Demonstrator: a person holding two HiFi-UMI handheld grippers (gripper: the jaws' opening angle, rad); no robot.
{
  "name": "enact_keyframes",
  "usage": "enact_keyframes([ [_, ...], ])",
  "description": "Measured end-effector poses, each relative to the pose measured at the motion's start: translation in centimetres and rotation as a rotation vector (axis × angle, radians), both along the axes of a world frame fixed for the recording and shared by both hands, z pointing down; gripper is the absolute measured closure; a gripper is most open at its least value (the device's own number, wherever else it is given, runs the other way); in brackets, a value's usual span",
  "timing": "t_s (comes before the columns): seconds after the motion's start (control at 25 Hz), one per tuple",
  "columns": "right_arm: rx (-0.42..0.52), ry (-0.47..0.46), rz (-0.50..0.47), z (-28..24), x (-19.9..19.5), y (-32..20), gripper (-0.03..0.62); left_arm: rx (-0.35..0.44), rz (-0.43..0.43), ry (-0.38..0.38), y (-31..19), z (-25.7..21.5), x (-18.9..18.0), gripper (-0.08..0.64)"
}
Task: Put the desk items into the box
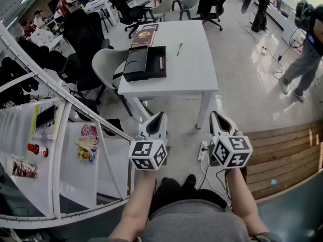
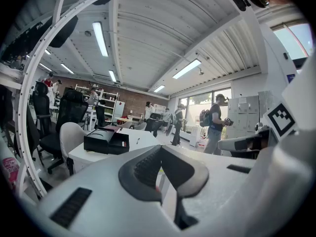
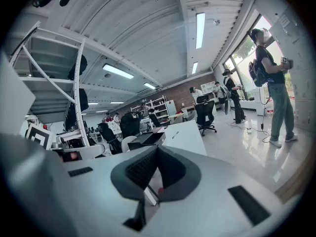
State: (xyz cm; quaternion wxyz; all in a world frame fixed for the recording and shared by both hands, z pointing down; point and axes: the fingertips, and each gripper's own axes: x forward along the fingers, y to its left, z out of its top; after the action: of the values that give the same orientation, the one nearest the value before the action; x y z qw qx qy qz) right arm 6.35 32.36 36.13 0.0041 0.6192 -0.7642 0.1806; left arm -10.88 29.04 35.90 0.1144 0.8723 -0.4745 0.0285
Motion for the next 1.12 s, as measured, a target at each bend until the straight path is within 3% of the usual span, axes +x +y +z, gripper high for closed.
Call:
enact_keyframes([
  [0.72,-0.011,-0.038,-0.018,1.1,0.8,-0.9,0.589,-0.004,-0.014,-0.021,-1.0,0.6,0.9,0.554],
  [1.12,-0.045,-0.023,-0.017,2.1,0.2,-5.5,0.589,-0.019,0.01,-0.001,-6.4,1.7,1.0,0.554],
])
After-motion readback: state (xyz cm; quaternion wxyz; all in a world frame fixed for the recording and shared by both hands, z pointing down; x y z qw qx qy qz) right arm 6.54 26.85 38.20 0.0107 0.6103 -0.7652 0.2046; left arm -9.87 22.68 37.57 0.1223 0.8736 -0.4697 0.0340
